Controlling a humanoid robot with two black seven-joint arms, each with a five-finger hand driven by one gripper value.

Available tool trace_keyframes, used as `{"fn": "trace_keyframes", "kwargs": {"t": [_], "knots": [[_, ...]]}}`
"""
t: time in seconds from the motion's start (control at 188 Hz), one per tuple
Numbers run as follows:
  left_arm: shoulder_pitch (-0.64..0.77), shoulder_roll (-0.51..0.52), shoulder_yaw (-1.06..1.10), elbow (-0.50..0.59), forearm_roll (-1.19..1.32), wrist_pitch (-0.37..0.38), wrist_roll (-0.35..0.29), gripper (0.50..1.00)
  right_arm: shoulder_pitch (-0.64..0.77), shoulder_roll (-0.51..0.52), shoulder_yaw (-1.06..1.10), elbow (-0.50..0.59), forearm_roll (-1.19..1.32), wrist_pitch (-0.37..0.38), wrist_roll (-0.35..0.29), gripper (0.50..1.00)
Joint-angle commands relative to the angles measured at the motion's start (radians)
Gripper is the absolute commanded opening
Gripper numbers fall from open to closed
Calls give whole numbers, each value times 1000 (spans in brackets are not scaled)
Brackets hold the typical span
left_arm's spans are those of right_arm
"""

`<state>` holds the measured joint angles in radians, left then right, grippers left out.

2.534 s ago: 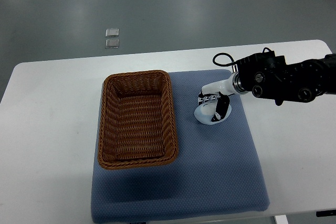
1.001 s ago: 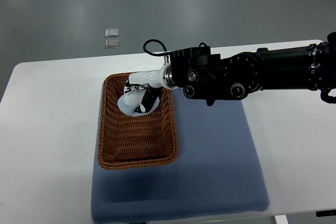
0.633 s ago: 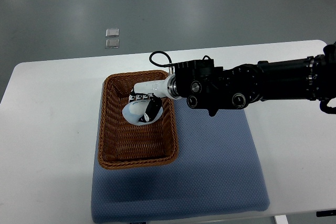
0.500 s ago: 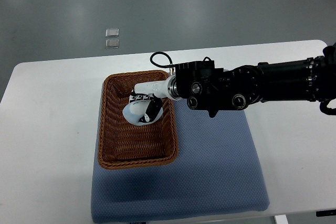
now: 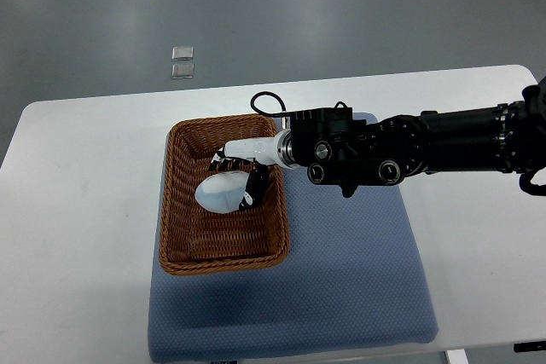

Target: Place blue toy in brown basket

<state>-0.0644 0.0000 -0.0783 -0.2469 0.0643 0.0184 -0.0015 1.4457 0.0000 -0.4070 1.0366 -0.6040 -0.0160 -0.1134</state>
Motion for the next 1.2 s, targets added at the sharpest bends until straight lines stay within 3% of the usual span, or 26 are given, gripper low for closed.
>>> {"fn": "trace_keyframes", "kwargs": {"t": [0.0, 0.16, 0.341, 0.426, 0.57, 0.703, 0.825, 0.948, 1.192], "knots": [[0, 0, 0, 0, 0, 0, 0, 1000, 12, 0, 34, -21, 0, 21, 0, 897], [0, 0, -2, 1, -1, 0, 0, 1000, 25, 0, 142, -50, 4, 113, 0, 897], [0, 0, -2, 0, 0, 0, 0, 1000, 15, 0, 303, -55, 4, 117, 1, 897], [0, 0, -2, -2, 0, 0, 0, 1000, -16, -67, 402, -56, 4, 116, 21, 897], [0, 0, -2, 0, 0, 0, 0, 1000, -136, -166, 600, -59, 6, 111, 72, 895], [0, 0, -2, -2, 0, 0, 0, 1000, -332, -219, 896, -79, 7, 94, 110, 895], [0, 0, 0, -9, 0, 0, 0, 1000, -502, -201, 1172, -109, 36, 94, 159, 895], [0, 0, 0, -11, 0, 0, 0, 1000, -680, -146, 1422, -139, 236, 100, 195, 897], [0, 0, 0, -11, 0, 0, 0, 1000, -754, -71, 1507, -267, 329, 148, 255, 897]]}}
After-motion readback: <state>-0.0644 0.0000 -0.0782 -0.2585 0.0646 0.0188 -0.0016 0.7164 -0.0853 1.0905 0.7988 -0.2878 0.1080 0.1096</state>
